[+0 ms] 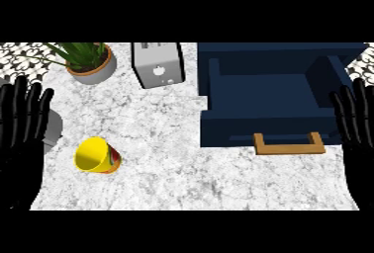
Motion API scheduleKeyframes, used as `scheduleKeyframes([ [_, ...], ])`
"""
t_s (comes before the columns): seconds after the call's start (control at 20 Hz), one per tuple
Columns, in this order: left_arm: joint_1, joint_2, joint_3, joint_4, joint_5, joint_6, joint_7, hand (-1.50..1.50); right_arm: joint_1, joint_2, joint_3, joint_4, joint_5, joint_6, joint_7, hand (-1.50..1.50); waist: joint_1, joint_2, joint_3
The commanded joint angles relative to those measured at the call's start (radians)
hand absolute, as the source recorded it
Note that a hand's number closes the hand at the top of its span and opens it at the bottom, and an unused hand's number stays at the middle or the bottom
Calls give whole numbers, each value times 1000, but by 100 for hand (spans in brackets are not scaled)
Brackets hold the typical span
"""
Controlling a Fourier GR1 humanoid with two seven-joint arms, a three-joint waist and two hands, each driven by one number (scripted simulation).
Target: Pick up the cup, place it into the drawer and close the drawer
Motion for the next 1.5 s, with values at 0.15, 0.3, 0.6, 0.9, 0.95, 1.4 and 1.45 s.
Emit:
scheduleKeyframes([
  [0.15,37,105,61,-58,207,-201,6,-150,-38,0,-5,-50,-17,5,35,-150,19,11,-18],
  [0.3,93,47,82,74,380,-205,92,-150,-4,-35,42,11,-44,86,55,-150,29,19,-20],
  [0.6,54,117,210,189,521,-291,93,-150,-50,-49,0,129,-97,149,7,-150,16,14,-17],
  [0.9,79,162,281,371,479,-402,1,-150,-167,-40,-8,152,-70,118,90,-150,18,13,-18],
  [0.95,10,158,256,432,424,-365,12,-150,-132,-34,-4,121,-73,120,92,-150,12,13,-18],
  [1.4,-29,110,244,753,249,-377,-217,-150,-207,-78,-88,226,-119,184,33,-150,11,14,-18],
  [1.45,-27,158,287,793,280,-435,-244,-150,-218,-54,-57,159,-97,144,103,-150,12,13,-18],
])
